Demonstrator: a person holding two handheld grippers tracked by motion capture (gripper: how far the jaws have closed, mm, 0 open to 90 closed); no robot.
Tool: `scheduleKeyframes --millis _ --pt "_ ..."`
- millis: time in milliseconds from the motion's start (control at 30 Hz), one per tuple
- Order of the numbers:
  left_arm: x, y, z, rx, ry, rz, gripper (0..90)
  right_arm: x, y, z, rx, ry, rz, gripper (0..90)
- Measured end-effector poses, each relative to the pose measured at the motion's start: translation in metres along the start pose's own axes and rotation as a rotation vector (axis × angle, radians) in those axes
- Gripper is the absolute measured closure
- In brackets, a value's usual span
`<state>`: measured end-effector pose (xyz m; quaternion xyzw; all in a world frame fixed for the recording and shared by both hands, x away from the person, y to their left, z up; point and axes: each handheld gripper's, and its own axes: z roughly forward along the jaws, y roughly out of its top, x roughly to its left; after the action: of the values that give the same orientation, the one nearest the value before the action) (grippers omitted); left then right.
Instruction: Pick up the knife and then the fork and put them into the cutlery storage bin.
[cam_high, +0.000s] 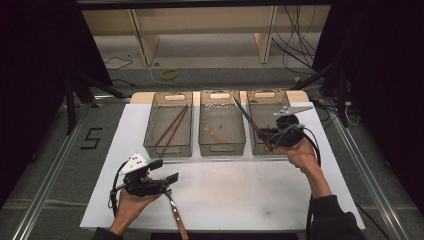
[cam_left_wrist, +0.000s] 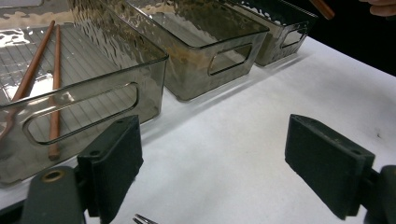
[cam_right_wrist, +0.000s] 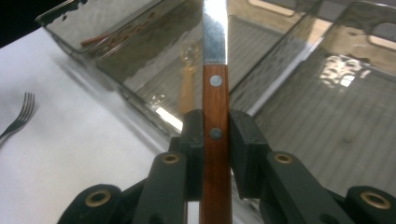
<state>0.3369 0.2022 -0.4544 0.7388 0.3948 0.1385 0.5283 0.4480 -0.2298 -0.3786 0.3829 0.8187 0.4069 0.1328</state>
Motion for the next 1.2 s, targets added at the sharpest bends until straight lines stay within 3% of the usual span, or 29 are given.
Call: scheduleKeyframes --millis 233,700,1200 --pt "0.000 0.000 0.000 0.002 0.001 0.002 18.2 -0.017 0.002 -0.006 -0.009 -0.048 0.036 77.3" --pt "0.000 0.000 0.001 0.001 0.001 0.002 18.3 -0.047 0.005 0.002 0.015 -0.129 0.112 77.2" --pt "0.000 0.000 0.001 0.002 -0.001 0.004 18.3 -0.057 0.008 0.015 0.050 -0.182 0.149 77.1"
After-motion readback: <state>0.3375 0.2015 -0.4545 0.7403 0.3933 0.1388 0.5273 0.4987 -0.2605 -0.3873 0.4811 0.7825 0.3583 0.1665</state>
